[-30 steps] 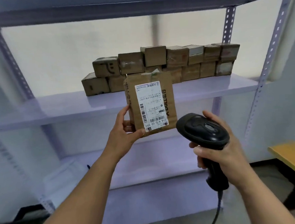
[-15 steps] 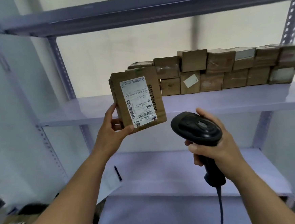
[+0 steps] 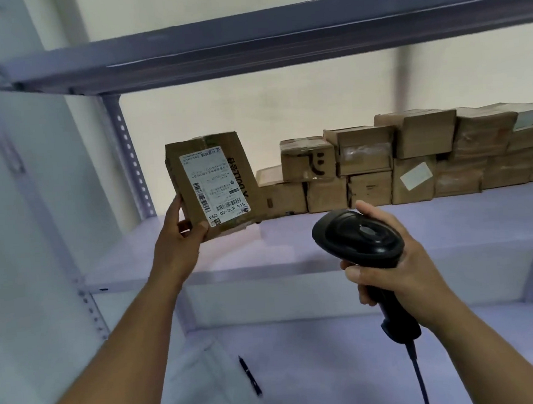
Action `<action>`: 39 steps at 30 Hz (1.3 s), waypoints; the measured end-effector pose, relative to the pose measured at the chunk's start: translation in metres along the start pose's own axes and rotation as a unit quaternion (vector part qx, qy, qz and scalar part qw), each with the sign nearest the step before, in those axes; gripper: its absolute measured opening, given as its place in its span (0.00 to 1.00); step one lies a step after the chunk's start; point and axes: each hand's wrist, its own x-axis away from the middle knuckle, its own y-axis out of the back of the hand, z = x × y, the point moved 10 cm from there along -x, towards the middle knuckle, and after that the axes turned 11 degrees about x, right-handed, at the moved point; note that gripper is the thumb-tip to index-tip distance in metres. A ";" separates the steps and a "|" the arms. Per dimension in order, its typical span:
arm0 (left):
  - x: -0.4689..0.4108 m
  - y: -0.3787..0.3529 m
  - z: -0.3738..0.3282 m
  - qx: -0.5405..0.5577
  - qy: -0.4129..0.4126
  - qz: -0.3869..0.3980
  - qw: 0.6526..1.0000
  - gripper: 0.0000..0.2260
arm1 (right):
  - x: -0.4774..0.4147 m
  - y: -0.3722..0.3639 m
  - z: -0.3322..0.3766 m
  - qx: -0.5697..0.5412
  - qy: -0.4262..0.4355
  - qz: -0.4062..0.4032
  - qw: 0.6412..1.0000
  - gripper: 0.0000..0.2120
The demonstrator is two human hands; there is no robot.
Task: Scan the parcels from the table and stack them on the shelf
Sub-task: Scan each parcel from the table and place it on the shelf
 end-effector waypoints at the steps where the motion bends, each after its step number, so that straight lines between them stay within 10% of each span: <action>1: -0.015 0.005 0.008 -0.009 0.007 0.007 1.000 0.27 | -0.008 -0.008 0.000 0.004 -0.001 -0.004 1.000 0.40; 20: -0.168 -0.026 0.115 -0.139 0.069 0.178 0.972 0.17 | -0.090 -0.071 -0.019 0.067 -0.026 -0.111 0.991 0.41; 39: -0.160 -0.073 0.112 -0.145 0.055 0.234 0.960 0.38 | -0.063 -0.073 -0.026 0.073 -0.055 -0.131 0.987 0.39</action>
